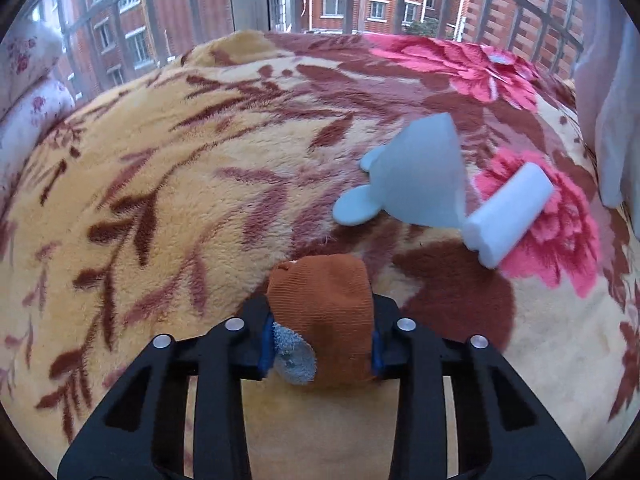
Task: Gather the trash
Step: 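Grasp the blue milk carton with the right tool while the left tool grasps the brown sock, then carry the carton and sock to the orange bucket and open both tools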
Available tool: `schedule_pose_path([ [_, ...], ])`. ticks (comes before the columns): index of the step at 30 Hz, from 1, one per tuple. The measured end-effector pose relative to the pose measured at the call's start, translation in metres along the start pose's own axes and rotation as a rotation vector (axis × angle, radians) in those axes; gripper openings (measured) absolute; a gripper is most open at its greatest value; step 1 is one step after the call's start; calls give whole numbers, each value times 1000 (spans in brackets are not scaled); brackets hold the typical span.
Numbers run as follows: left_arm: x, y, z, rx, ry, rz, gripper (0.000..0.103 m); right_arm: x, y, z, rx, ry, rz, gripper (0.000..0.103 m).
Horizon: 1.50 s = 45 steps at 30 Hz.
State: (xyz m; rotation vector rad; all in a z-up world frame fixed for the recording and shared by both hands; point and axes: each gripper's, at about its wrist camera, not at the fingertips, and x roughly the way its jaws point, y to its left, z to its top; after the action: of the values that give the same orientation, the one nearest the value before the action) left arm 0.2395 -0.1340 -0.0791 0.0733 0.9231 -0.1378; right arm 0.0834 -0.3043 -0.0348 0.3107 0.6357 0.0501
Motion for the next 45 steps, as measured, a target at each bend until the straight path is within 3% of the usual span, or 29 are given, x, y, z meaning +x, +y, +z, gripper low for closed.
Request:
schedule_pose_path([
  [12, -87, 11, -38, 66, -138, 13, 28, -43, 30, -11, -47, -23, -6, 57],
  [21, -190, 35, -113, 76, -239, -4, 28, -92, 65, -43, -119, -21, 51, 57],
  [29, -248, 49, -186, 75, -282, -46, 28, -144, 95, -92, -210, 13, 145, 57],
  [35, -262, 52, -253, 113, -252, -87, 28, -168, 113, -140, -314, 81, 201, 57],
  [42, -228, 56, -318, 144, -111, -81, 28, -161, 106, -189, -337, 213, 192, 57],
  [45, -195, 63, -336, 115, 15, -94, 28, -140, 98, -216, -326, 306, 163, 57],
])
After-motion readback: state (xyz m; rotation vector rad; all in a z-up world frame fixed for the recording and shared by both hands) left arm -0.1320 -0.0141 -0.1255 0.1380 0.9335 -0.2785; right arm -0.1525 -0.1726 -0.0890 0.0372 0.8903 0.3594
